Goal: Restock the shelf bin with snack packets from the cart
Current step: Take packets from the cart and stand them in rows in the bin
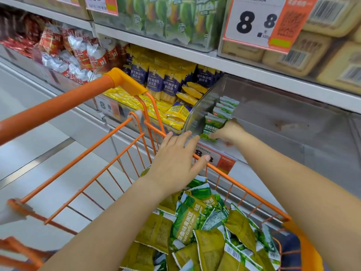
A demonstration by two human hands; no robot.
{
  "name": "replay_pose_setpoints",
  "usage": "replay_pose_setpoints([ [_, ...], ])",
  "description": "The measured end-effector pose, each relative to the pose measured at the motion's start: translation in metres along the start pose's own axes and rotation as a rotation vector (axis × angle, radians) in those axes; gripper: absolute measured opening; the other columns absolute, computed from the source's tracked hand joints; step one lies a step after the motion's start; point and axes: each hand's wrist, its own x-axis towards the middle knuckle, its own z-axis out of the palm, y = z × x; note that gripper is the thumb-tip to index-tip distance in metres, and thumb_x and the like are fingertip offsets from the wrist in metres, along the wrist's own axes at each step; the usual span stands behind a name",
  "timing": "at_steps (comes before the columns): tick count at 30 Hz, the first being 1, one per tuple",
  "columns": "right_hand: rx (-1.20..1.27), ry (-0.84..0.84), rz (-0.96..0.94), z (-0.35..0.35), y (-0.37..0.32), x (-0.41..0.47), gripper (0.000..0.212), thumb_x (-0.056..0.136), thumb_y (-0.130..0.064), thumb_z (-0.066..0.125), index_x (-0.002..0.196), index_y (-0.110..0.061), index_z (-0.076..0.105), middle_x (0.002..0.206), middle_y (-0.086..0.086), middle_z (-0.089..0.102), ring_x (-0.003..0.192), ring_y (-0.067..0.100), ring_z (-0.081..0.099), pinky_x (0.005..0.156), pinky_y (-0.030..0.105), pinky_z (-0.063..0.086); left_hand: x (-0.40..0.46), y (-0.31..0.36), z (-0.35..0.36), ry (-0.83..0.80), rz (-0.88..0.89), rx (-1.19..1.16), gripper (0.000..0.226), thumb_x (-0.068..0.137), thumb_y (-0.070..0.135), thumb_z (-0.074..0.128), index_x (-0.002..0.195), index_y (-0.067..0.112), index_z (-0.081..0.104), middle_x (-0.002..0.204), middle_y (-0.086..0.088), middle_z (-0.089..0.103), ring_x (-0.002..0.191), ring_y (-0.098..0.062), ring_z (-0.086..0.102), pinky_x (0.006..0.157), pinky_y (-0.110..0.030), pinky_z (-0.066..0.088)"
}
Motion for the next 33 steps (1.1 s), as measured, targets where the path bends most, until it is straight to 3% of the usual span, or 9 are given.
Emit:
replay_pose_setpoints([
  [5,0.134,0.136,-0.242,-0.019,0.019,-0.078,0.055,0.089,-0.036,0.064,0.134,-0.015,0.041,0.121,0.005,0.057,0.107,0.022,0.056,0.083,0.033,0.045,-0.006,0.012,-0.014,-0.050,-0.055,-0.146,0.060,0.099,0.049,0.037,0.151,0.021,0.024,0.160,-0.006,0.006,0.146,-0.022,0.007,0.117,-0.035,0.005],
  [9,0.339,0.247,-0.540,0.002,0.060,-0.157,0.022,0.087,-0.021,0.065,0.105,-0.029,0.057,0.095,-0.014,0.065,0.088,0.008,0.062,0.086,0.035,0.050,-0.027,0.034,-0.029,-0.036,0.178,-0.006,0.021,0.096,0.021,0.048,0.114,0.019,0.058,0.121,-0.004,0.051,0.116,-0.024,0.047,0.092,-0.037,0.040],
  [13,0.198,0.239,-0.539,0.025,0.092,-0.173,0.014,0.088,-0.026,0.062,0.101,-0.031,0.062,0.102,-0.014,0.063,0.098,0.009,0.058,0.087,0.031,0.046,-0.060,0.041,-0.013,-0.642,0.297,-0.102,0.053,0.080,-0.007,0.051,0.118,0.029,0.060,0.127,0.003,0.047,0.120,-0.014,0.043,0.096,-0.033,0.039],
  [15,0.114,0.230,-0.529,0.028,0.096,-0.172,0.015,0.089,-0.025,0.060,0.104,-0.029,0.063,0.105,-0.013,0.060,0.103,0.010,0.055,0.085,0.025,0.039,-0.071,0.039,0.002,-0.724,0.293,-0.168,0.053,0.082,-0.004,0.055,0.121,0.032,0.056,0.126,0.004,0.045,0.116,-0.012,0.043,0.096,-0.031,0.040],
  [21,0.296,0.188,-0.518,0.024,0.097,-0.176,0.011,0.091,-0.040,0.056,0.098,-0.036,0.063,0.104,-0.017,0.064,0.101,0.004,0.056,0.087,0.027,0.043,-0.065,0.031,-0.001,-0.461,0.207,-0.437,0.005,0.085,0.028,0.071,0.088,0.025,0.069,0.086,0.015,0.057,0.081,-0.003,0.057,0.078,-0.026,0.048],
  [24,0.584,0.121,-0.532,0.021,0.098,-0.179,0.030,0.090,-0.057,0.047,0.095,-0.036,0.068,0.100,-0.019,0.068,0.098,-0.005,0.058,0.083,0.016,0.042,-0.057,0.025,-0.014,-0.222,0.046,-0.751,0.017,0.086,0.036,0.064,0.078,0.020,0.065,0.073,-0.001,0.063,0.069,-0.008,0.060,0.064,-0.019,0.047],
  [27,0.730,0.048,-0.592,0.023,0.101,-0.179,0.039,0.088,-0.055,0.040,0.093,-0.031,0.071,0.095,-0.014,0.072,0.094,0.000,0.064,0.082,0.013,0.046,-0.054,0.021,-0.020,-0.105,-0.059,-0.962,0.027,0.083,0.038,0.059,0.083,0.011,0.064,0.071,-0.034,0.056,0.066,-0.035,0.059,0.058,-0.025,0.053],
  [30,0.695,-0.018,-0.652,0.023,0.100,-0.182,0.047,0.085,-0.065,0.044,0.088,-0.026,0.071,0.086,-0.009,0.071,0.087,0.007,0.065,0.081,0.028,0.050,-0.056,0.023,-0.021,-0.071,-0.085,-1.000,0.025,0.082,0.039,0.060,0.081,0.014,0.064,0.073,-0.038,0.059,0.074,-0.045,0.063,0.059,-0.028,0.054],
  [33,0.580,-0.033,-0.665,0.021,0.097,-0.185,0.018,0.078,-0.059,0.060,0.080,-0.043,0.066,0.076,-0.019,0.064,0.076,-0.001,0.059,0.074,0.023,0.046,-0.057,0.029,-0.021,-0.051,-0.099,-1.017,0.023,0.081,0.037,0.061,0.079,0.014,0.064,0.070,-0.021,0.069,0.068,-0.032,0.068,0.059,-0.029,0.053],
])
